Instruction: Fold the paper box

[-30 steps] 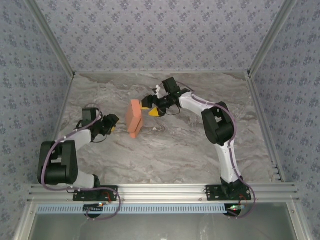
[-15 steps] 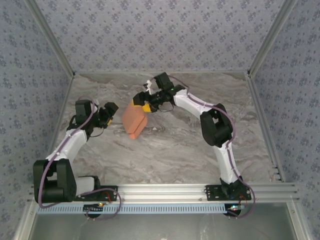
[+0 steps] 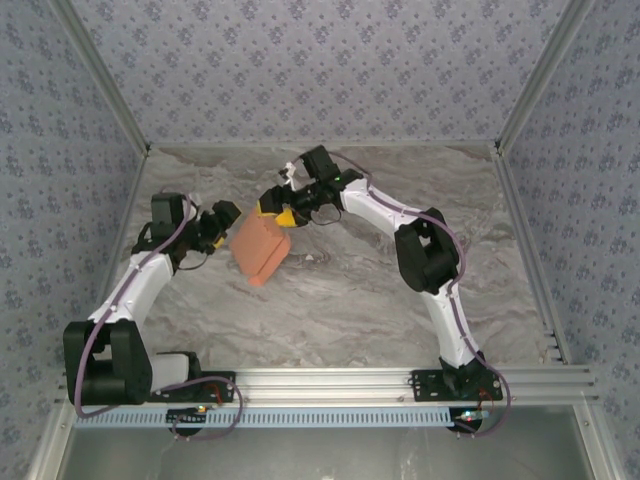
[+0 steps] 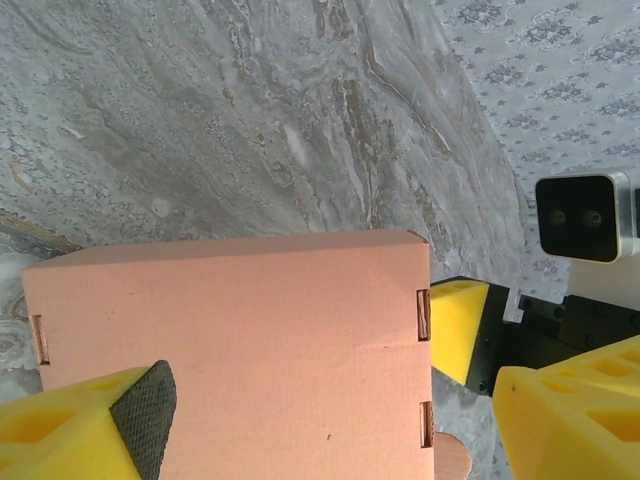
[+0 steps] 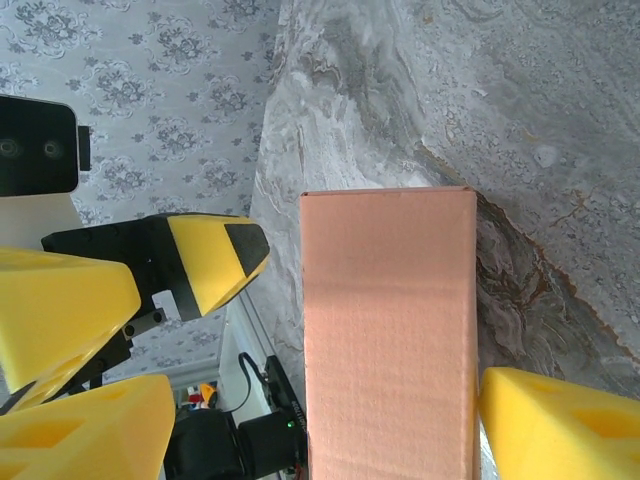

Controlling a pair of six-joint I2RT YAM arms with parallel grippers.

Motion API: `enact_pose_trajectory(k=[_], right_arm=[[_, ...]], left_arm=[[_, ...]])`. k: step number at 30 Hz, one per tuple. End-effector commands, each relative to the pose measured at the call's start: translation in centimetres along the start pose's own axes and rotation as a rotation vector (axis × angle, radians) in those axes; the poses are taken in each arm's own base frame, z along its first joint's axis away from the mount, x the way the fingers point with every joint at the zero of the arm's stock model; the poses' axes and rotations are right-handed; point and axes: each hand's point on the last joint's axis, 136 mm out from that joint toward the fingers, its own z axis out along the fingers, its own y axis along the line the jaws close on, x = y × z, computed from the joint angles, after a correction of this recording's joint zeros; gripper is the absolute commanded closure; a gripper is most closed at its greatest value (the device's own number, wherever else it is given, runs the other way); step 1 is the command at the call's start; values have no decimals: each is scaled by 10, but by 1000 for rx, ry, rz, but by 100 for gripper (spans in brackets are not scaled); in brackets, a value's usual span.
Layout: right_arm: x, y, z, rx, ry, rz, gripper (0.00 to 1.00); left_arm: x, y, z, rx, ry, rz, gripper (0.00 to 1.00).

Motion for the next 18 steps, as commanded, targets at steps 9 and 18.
enact_pose_trajectory(k=[9,18], right_arm=[[21,-28,31,59,76,17,20],[25,-36,46,37,81,80,23]], left_arm=[[19,49,24,-65,18,-87,37],[25,66,33,-59,8,-114,47]])
